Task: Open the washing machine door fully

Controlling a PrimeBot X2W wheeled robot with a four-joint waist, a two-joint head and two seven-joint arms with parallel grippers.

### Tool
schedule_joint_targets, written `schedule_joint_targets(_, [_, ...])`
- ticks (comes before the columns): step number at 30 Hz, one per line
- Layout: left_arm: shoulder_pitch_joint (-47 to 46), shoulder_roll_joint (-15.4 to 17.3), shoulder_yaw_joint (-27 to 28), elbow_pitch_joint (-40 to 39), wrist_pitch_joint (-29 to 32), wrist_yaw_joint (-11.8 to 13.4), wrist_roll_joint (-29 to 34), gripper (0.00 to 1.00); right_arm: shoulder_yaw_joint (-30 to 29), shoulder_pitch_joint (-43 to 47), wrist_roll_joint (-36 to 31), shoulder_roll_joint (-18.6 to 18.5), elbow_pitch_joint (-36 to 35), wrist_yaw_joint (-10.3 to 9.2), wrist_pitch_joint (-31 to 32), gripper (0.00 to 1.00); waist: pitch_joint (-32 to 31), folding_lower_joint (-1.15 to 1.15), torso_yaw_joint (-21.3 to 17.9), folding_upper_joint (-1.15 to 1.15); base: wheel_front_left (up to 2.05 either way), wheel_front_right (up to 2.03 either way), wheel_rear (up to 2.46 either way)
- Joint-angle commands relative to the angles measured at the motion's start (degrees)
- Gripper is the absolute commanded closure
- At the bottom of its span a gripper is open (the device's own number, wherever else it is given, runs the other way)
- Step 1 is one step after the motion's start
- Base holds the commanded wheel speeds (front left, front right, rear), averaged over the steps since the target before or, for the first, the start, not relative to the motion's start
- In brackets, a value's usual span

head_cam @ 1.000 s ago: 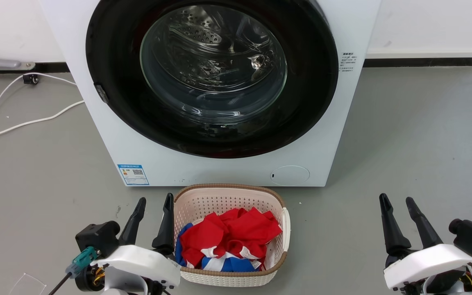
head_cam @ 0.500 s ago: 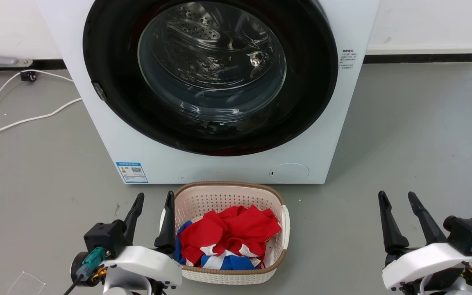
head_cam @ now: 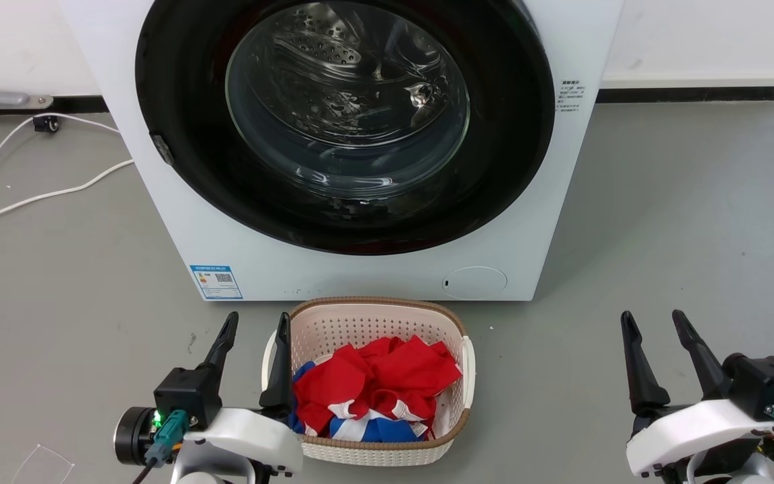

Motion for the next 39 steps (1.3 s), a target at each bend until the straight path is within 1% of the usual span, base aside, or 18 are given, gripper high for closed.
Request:
schedule_joint_targets(1, [0.02,-0.07,-0.24,-0.16,-0.38,0.2,1.31,0.0,0.1,-0.23,-1.31,0.04,-0.57,0.11,-0.45,0.0,0.05,0.0,-0.04,0.0,0.0,0.0,0.0])
schedule_joint_targets(6, [0.11,-0.48,0.13,0.54,-1.39,0.11,4.19,0.0,0.59,-0.27,-3.87,0.05,-0.11,0.12,-1.23,0.0,0.2,0.0,-0.15,0.0,0.0,0.0,0.0])
schedule_joint_targets(22, [-0.17,-1.12,0.69,2.72,-3.07,-0.49,8.86,0.0,1.01,0.28,-8.61,0.08,0.83,0.07,-2.6,0.0,0.32,0.0,-0.25,0.0,0.0,0.0,0.0])
schedule_joint_targets(26, [-0.27,-1.33,1.16,3.2,-2.97,-0.78,8.01,0.0,0.82,0.08,-7.13,0.09,1.29,0.07,-2.74,0.0,0.31,0.0,-0.29,0.0,0.0,0.0,0.0])
schedule_joint_targets(39, [-0.68,-1.96,1.94,4.69,-2.97,-1.32,7.34,0.0,0.55,-0.38,-6.2,0.09,2.37,0.07,-3.0,0.0,0.15,0.0,-0.35,0.0,0.0,0.0,0.0])
